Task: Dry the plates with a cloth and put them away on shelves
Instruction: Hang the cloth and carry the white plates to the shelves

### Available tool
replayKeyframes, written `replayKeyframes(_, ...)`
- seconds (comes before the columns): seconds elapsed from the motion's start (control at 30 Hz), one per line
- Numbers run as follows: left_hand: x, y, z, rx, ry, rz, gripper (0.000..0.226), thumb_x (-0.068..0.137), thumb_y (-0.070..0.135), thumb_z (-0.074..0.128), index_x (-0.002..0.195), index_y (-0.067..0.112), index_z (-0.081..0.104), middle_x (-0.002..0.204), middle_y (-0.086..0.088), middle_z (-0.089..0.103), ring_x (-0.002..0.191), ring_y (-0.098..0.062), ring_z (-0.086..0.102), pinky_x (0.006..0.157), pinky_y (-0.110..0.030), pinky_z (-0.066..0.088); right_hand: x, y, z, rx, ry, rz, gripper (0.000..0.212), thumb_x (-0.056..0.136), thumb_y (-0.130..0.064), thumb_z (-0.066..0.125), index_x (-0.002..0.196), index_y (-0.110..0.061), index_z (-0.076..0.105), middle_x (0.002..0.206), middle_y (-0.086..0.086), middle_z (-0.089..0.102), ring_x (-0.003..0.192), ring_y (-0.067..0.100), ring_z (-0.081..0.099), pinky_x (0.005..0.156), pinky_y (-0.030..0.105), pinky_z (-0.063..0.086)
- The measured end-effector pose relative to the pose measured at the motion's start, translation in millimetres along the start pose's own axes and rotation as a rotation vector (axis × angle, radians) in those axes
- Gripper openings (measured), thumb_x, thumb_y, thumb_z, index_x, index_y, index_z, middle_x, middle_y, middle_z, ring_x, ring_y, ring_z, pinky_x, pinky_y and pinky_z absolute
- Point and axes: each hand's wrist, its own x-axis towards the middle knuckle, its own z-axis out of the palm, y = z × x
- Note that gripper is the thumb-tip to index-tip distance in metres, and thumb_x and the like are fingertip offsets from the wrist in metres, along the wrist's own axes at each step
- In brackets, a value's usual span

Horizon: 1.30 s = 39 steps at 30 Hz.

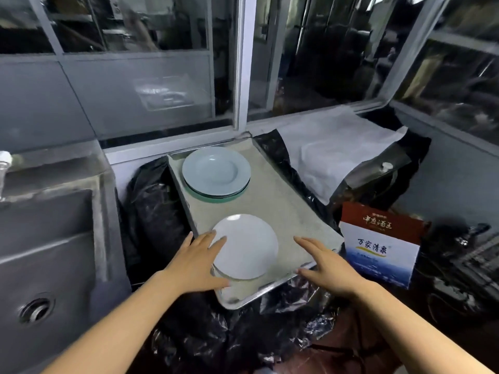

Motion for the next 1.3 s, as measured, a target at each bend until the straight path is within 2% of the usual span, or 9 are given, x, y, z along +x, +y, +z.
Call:
replayKeyframes(0.27,66.3,-8.1,26.0,0.001,-0.213,-0.193,0.121,0.071,0.082,0.05,0.153,0.022,-0.014,0.162,-0.013,-0.014,0.149,-0.025,-0.015,0.116,-0.058,-0.013,94.5,41.4,27.6,-0.06,-0.196,-0.081,0.082,0.091,-0.051,0.057,0.156,-0.031,0.01,0.163,0.001,0.014,0.149,0.017,0.013,0.119,0.03,0.014)
replayKeyframes(0.4,84.0,-6.4,39.3,0.055,-0.266,-0.287,0.126,0.071,0.076,0.056,0.152,0.014,-0.017,0.161,-0.015,-0.012,0.148,-0.031,-0.017,0.113,-0.063,-0.014,131.5,55.5,39.8,-0.127,-0.293,-0.184,0.093,0.08,-0.071,0.042,0.155,-0.031,0.005,0.164,0.001,0.006,0.15,0.017,0.006,0.12,0.029,0.009)
replayKeyframes(0.6,96.0,3.5,51.9,0.081,-0.285,-0.329,0.125,0.072,0.065,0.061,0.152,0.008,-0.016,0.16,-0.017,-0.008,0.146,-0.036,-0.021,0.109,-0.067,-0.017,177.8,78.2,51.1,-0.195,-0.352,-0.338,0.103,0.081,-0.06,0.062,0.154,-0.033,-0.006,0.163,0.007,-0.006,0.15,0.021,-0.005,0.117,0.028,-0.007)
replayKeyframes(0.7,95.0,0.3,60.0,0.046,-0.208,-0.35,0.129,0.058,0.075,0.059,0.153,0.004,0.011,0.154,-0.025,0.023,0.147,-0.039,0.008,0.109,-0.066,-0.016,191.7,85.3,58.2,-0.273,-0.404,-0.448,0.112,0.073,-0.07,0.06,0.154,-0.034,-0.008,0.163,0.01,-0.006,0.15,0.027,-0.009,0.118,0.035,-0.013)
replayKeyframes(0.8,93.3,-7.4,77.9,0.006,-0.203,-0.354,0.136,0.032,0.086,0.05,0.139,0.002,0.045,0.128,-0.024,0.057,0.131,-0.039,0.042,0.111,-0.067,0.003,192.9,90.0,67.3,-0.294,-0.388,-0.52,0.116,0.071,-0.069,0.063,0.154,-0.034,-0.009,0.162,0.011,-0.009,0.149,0.032,-0.013,0.116,0.036,-0.018)
replayKeyframes(0.87,94.3,-9.8,89.0,-0.023,-0.193,-0.361,0.14,0.028,0.087,0.053,0.141,0.005,0.042,0.13,-0.022,0.056,0.133,-0.038,0.037,0.106,-0.068,0.013,190.7,91.4,71.5,-0.273,-0.374,-0.529,0.115,0.073,-0.068,0.064,0.153,-0.035,-0.011,0.162,0.01,-0.012,0.148,0.031,-0.016,0.118,0.039,-0.015)
replayKeyframes(1.1,79.4,12.7,93.2,-0.134,-0.135,-0.357,0.133,0.044,0.088,0.042,0.15,0.008,0.028,0.14,-0.017,0.048,0.139,-0.031,0.025,0.108,-0.064,0.006,190.2,101.2,68.0,-0.113,-0.371,-0.576,0.104,0.076,-0.074,0.058,0.153,-0.042,-0.003,0.163,0.003,-0.009,0.148,0.022,-0.019,0.123,0.043,0.003)
replayKeyframes(1.2,71.2,22.3,94.4,-0.172,-0.083,-0.367,0.132,0.049,0.087,0.049,0.153,0.01,0.018,0.144,-0.015,0.043,0.141,-0.03,0.022,0.108,-0.064,0.006,191.5,103.9,60.1,-0.04,-0.352,-0.645,0.104,0.075,-0.069,0.066,0.155,-0.038,0.008,0.163,0.001,0.001,0.15,0.021,0.003,0.119,0.045,0.023)
replayKeyframes(1.3,61.0,27.8,86.1,-0.239,-0.018,-0.367,0.13,0.057,0.081,0.056,0.155,0.019,-0.003,0.159,-0.01,0.02,0.148,-0.022,0.001,0.114,-0.058,-0.009,191.6,96.9,44.4,0.03,-0.338,-0.701,0.105,0.074,-0.065,0.071,0.155,-0.039,0.01,0.162,-0.006,0.002,0.148,0.011,0.01,0.119,0.038,0.026)
